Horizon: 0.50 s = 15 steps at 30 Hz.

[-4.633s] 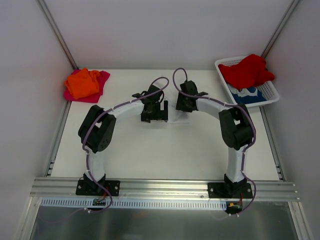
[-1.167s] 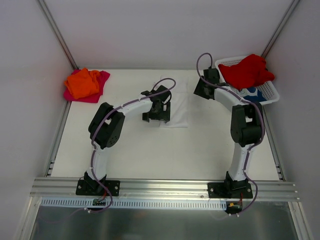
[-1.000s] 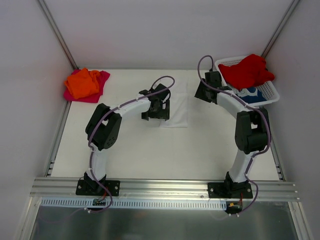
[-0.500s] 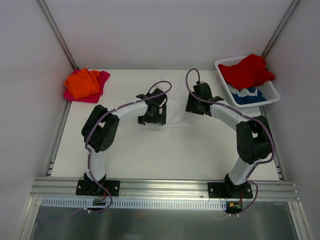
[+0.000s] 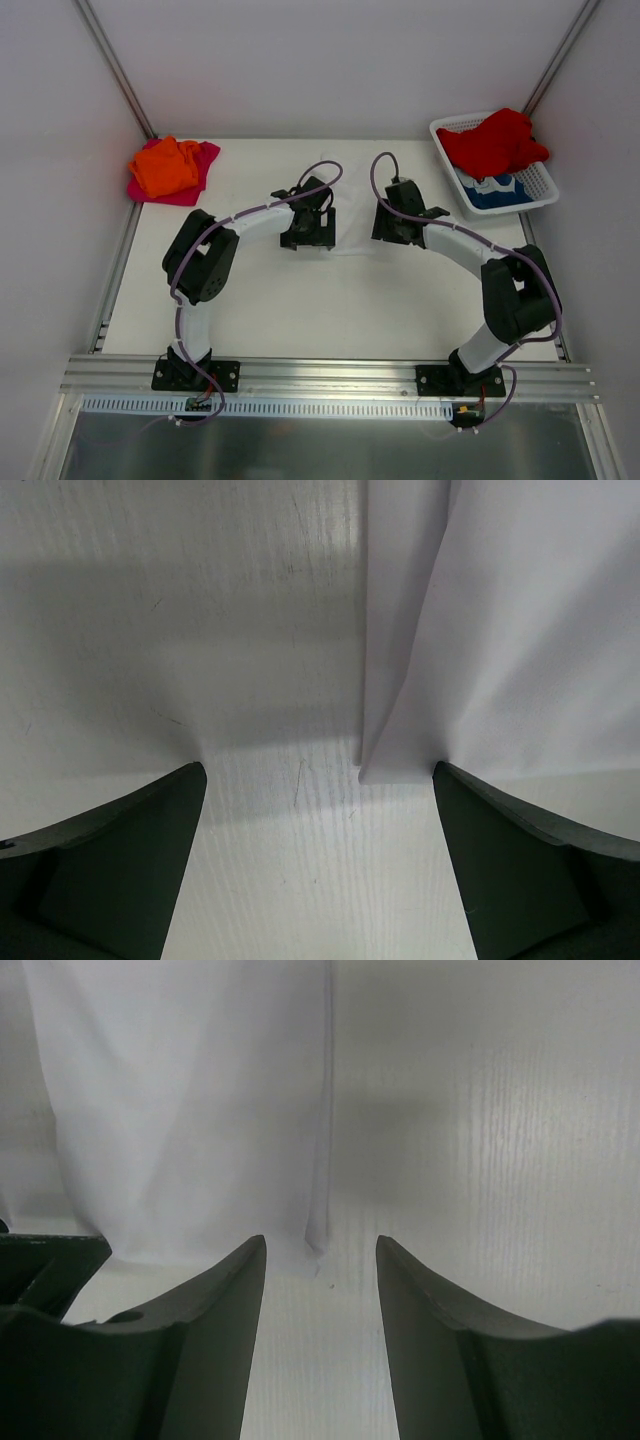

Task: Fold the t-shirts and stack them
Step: Grab one side of the 2/3 rectangular tshirt with both arms

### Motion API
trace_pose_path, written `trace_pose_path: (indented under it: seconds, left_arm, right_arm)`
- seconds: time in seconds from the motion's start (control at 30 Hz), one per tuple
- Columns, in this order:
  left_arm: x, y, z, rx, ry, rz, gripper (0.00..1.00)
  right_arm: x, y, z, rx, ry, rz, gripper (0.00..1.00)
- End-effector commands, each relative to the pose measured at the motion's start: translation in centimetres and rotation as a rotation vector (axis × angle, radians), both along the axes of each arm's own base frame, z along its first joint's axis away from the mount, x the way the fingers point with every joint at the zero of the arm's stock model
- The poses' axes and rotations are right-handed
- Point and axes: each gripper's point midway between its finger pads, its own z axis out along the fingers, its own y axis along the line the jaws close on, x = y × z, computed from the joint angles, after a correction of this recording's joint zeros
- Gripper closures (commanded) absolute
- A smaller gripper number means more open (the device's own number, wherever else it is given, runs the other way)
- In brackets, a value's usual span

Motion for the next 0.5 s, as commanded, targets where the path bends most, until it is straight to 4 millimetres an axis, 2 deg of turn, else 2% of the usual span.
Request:
trace_pose_path:
  seconds: [0.0, 0.2, 0.47]
  left_arm:
    - [0.9, -0.8, 1.6, -0.047, -0.035, 0.013, 0.01]
    - [1.1, -0.9, 1.1, -0.049, -0.027, 0.018, 0.01]
    - [1.4, -1.7, 0.5, -0.069, -0.016, 0.02, 0.02]
  right_arm:
    - [-0.4, 0.8, 0.7, 0.019, -0.024, -0.003, 0.48]
    - [-0.8, 1.9, -0.1, 0.018, -0.012, 0.012, 0.48]
    - [-1.3, 1.8, -0.8, 0.017, -0.001, 0.004, 0.49]
